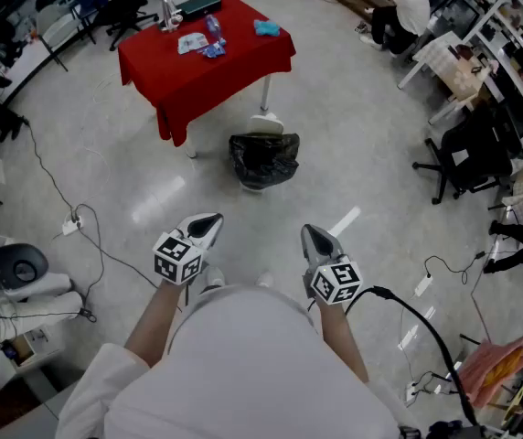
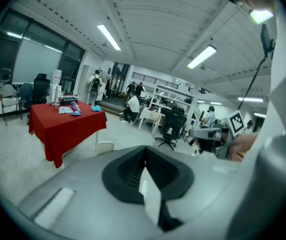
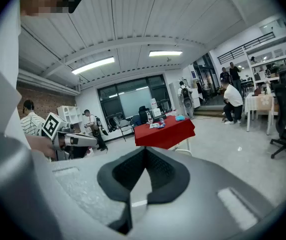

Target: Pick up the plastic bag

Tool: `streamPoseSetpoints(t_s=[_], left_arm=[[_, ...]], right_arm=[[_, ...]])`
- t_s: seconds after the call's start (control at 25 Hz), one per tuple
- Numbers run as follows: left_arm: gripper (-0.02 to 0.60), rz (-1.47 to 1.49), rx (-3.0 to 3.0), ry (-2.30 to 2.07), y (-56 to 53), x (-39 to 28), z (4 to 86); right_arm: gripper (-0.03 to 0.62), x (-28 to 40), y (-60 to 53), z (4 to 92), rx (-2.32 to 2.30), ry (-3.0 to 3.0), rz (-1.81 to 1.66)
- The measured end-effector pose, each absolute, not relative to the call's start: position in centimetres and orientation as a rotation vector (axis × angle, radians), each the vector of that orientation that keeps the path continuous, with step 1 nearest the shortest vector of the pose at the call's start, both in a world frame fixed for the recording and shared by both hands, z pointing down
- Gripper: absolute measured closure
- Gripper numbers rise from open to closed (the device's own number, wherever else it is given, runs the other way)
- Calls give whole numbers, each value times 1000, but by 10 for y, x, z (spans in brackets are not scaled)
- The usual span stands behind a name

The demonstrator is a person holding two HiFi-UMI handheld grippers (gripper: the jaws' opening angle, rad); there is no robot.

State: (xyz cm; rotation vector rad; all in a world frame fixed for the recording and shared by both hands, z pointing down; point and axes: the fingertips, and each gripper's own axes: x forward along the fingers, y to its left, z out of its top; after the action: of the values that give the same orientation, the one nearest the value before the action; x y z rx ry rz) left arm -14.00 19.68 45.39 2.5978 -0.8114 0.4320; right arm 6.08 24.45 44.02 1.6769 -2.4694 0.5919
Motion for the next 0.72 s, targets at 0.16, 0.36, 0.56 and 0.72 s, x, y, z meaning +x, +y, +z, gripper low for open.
streamPoseSetpoints(t_s=[0.16, 0.36, 0.56, 0.72], left_arm=[[577, 432, 2593, -817, 198, -139, 454], [577, 435, 2586, -829, 202, -135, 455], [577, 436, 2577, -846, 208, -129, 457], [577, 439, 2569, -860, 216, -122, 459]], right_arm=[[594, 61, 245, 439, 1672, -2477, 591], [594, 66, 245, 440, 1656, -2486, 587], [594, 69, 248, 442, 1624, -2500, 593], [594, 74, 253, 446, 1589, -2509, 609]])
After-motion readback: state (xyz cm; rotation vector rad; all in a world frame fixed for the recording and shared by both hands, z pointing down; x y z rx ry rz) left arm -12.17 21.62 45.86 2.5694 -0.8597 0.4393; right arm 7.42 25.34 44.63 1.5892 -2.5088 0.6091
